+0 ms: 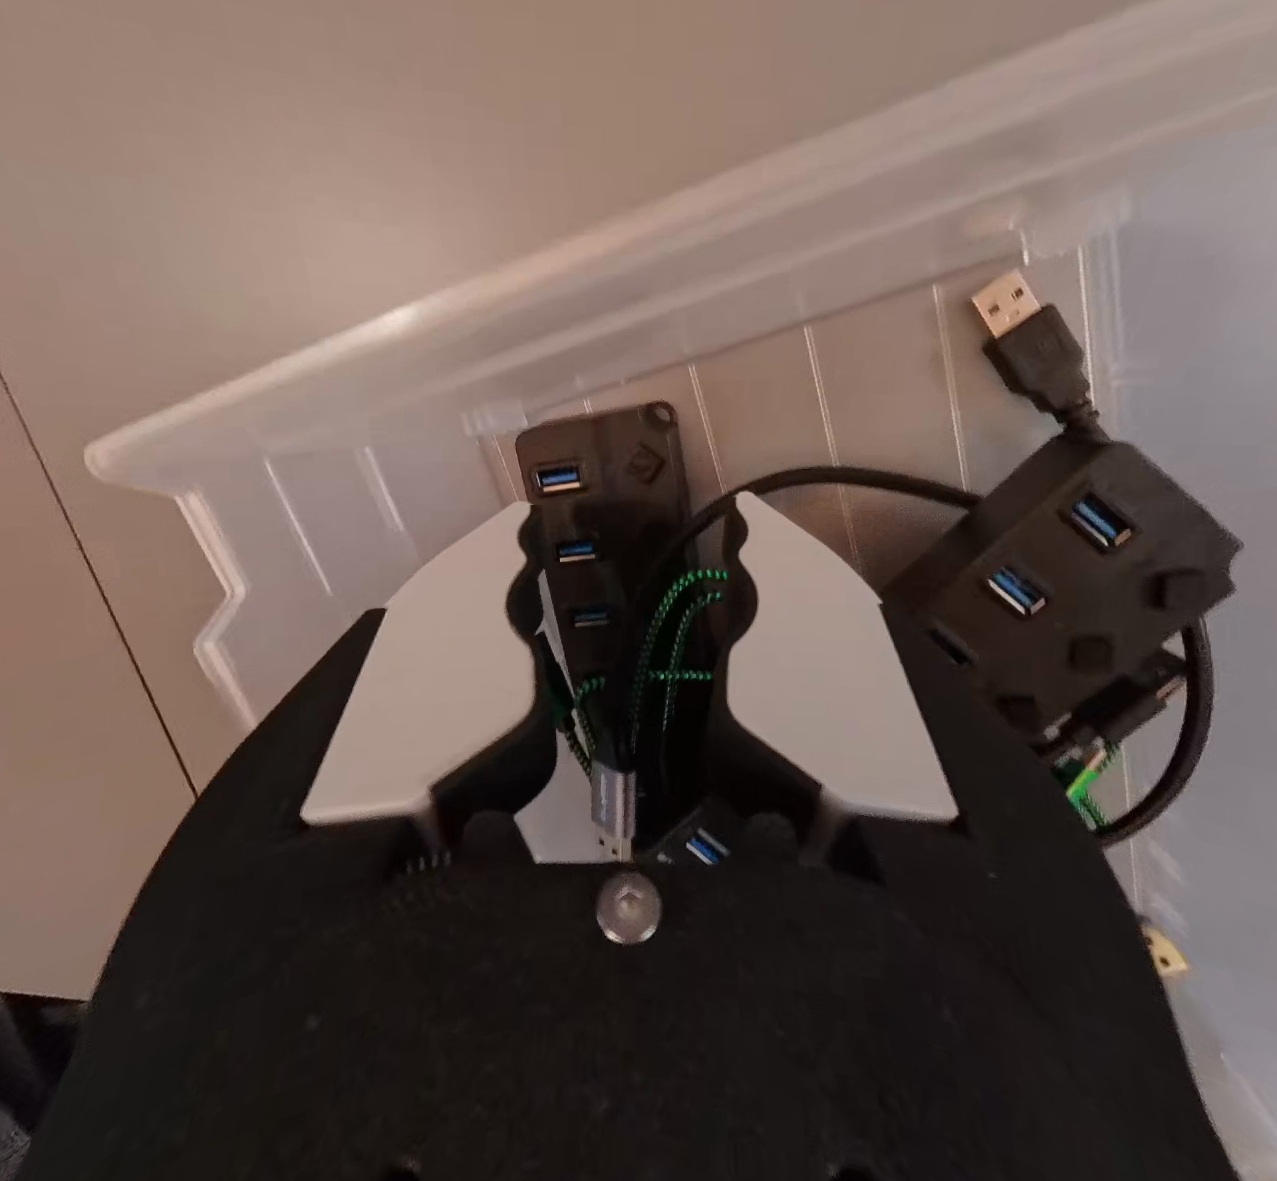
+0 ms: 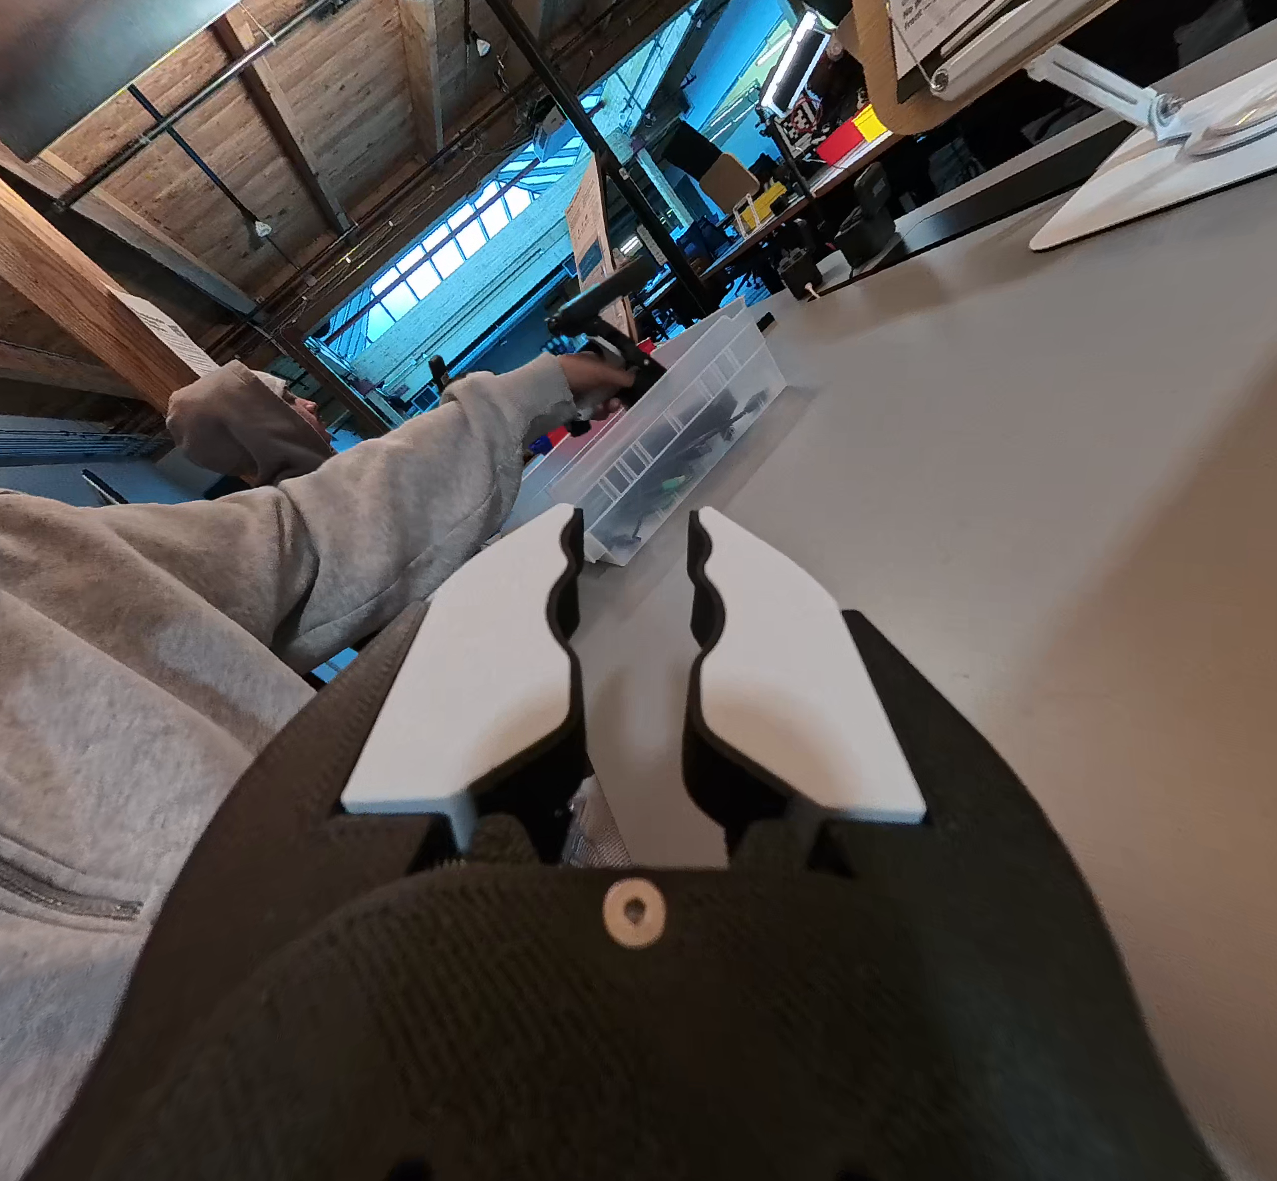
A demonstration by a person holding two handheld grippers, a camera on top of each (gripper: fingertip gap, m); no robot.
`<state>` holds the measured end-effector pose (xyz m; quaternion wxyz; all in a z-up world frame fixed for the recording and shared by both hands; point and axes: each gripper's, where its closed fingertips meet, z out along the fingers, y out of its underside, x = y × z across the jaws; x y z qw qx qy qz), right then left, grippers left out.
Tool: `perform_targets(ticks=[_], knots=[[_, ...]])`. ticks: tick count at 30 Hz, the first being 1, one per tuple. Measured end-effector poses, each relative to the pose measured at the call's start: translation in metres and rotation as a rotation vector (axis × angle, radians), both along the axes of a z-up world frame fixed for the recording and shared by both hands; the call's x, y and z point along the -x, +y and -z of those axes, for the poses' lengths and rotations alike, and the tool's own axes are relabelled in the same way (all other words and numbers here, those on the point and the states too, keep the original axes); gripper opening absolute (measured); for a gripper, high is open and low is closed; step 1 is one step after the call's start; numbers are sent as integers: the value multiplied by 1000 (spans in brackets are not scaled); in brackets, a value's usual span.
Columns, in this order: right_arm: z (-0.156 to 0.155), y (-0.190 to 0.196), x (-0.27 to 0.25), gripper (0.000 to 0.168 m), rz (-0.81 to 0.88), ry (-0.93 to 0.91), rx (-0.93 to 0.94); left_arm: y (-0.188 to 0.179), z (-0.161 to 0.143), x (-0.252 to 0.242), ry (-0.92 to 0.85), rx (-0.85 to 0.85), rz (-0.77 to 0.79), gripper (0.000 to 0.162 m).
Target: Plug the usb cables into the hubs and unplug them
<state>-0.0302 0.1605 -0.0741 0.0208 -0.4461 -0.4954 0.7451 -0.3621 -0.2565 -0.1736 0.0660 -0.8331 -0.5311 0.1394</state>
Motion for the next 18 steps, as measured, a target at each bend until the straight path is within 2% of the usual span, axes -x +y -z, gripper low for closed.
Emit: perform_targets(ticks=[5,9,11,16,18], knots=[[-6,7,-2,28,37,23,8,-8,14,11,27,112,0,50],[-6,9,-2,28,34,17,31,-2,16,7,1,76,-3,67],[-6,9,-1,28,27,10,44,2,15,3,-34,24,15,70],[-6,11,-1,28,26,3,58,24,3,-5,-126,-331,-8,50],[-5,11,0,28,29,1,61,17,-1,0,-66,-268,0,59]])
